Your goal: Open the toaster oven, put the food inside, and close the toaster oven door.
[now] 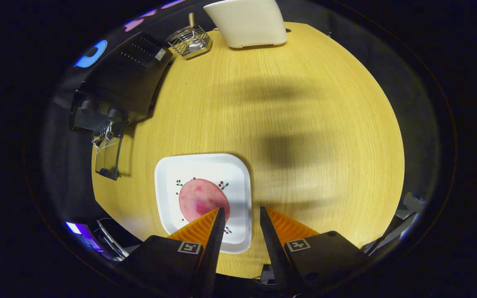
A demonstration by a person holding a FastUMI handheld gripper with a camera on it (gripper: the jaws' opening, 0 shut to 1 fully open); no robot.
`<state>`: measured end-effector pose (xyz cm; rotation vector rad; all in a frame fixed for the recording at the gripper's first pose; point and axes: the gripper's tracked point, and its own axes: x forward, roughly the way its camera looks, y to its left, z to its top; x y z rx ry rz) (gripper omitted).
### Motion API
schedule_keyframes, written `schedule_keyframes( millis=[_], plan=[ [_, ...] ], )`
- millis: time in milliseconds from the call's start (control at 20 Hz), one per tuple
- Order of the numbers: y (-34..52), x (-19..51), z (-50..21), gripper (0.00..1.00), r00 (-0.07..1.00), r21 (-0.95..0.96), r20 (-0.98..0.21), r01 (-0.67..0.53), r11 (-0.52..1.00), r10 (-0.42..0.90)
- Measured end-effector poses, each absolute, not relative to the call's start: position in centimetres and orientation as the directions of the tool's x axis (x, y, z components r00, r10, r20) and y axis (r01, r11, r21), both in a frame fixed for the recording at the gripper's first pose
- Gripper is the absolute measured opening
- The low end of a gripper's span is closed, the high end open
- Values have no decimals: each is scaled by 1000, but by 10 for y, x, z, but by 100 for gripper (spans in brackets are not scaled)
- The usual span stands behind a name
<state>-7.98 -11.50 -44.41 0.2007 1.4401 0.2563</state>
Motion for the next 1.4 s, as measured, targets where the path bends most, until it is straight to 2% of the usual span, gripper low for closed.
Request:
schedule_keyframes(
  millis=[100, 150, 250, 350, 600, 1000, 1400],
  plan=[
    [-122, -81, -448, 26, 104, 282, -953, -47, 958, 286],
    [-121, -82, -453, 17, 101, 291, -951, -42, 956, 294],
    [-119, -81, -450, 9, 100, 333, -936, -68, 940, 339],
    [-121, -81, -449, 6, 103, 373, -921, -38, 927, 375],
    [-122, -91, -437, 5, 169, 520, -850, 119, 846, 499],
    [-95, -108, -396, 5, 295, 654, -752, 216, 725, 589],
    [-7, -144, -349, 5, 322, 692, -720, 280, 665, 614]
  ],
)
